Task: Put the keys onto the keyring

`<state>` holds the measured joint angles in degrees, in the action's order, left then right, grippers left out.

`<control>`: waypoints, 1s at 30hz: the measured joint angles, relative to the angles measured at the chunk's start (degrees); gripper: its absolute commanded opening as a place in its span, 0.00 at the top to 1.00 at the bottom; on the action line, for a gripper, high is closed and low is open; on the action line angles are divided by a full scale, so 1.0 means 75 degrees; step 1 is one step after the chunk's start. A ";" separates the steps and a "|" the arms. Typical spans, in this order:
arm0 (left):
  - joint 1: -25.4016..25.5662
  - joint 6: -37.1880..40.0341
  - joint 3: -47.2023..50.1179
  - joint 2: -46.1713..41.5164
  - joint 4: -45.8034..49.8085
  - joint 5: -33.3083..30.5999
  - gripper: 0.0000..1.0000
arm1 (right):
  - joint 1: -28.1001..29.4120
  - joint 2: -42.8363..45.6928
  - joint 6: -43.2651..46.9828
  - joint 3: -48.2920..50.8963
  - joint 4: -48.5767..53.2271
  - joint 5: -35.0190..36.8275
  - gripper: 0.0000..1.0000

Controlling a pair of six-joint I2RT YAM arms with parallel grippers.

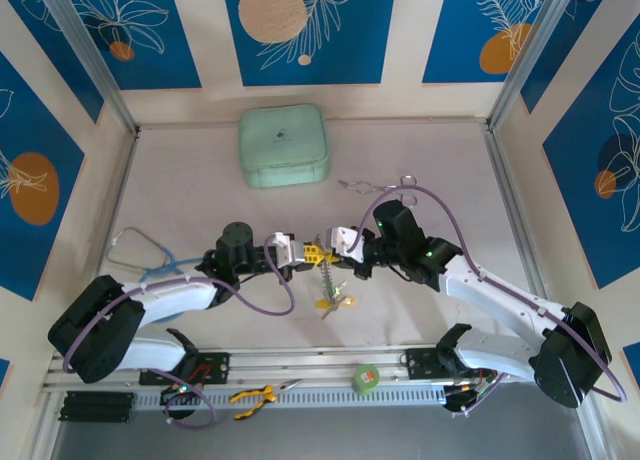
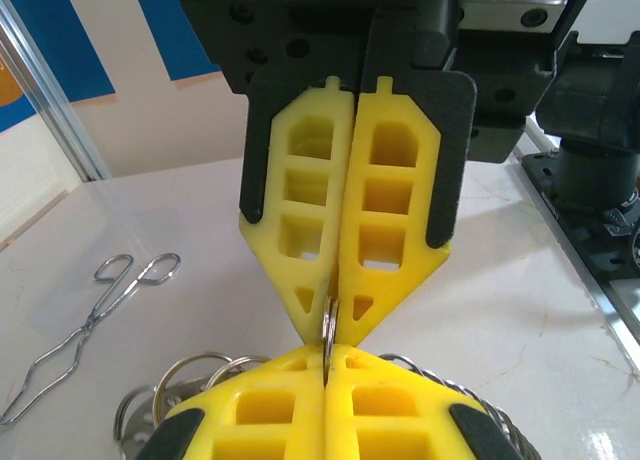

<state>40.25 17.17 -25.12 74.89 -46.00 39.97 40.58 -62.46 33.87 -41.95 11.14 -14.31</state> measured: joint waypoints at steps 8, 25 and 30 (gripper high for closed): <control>0.0009 0.0198 -0.0020 -0.0076 0.0504 -0.0367 0.75 | 0.0020 -0.0087 0.0286 -0.0198 0.0656 0.0204 1.00; 0.0009 0.1072 -0.0516 -0.0373 0.2072 -0.0533 1.00 | 0.0883 -0.1355 0.1204 -0.2159 0.2838 0.1918 1.00; 0.0009 0.1096 -0.0510 -0.0379 0.2028 -0.0525 1.00 | 0.0673 -0.1139 0.1017 -0.1915 0.2503 0.1550 0.73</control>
<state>40.32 25.39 -28.95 72.05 -30.79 36.03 45.63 -71.00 41.50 -56.31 29.91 -2.68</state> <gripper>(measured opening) 0.062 0.206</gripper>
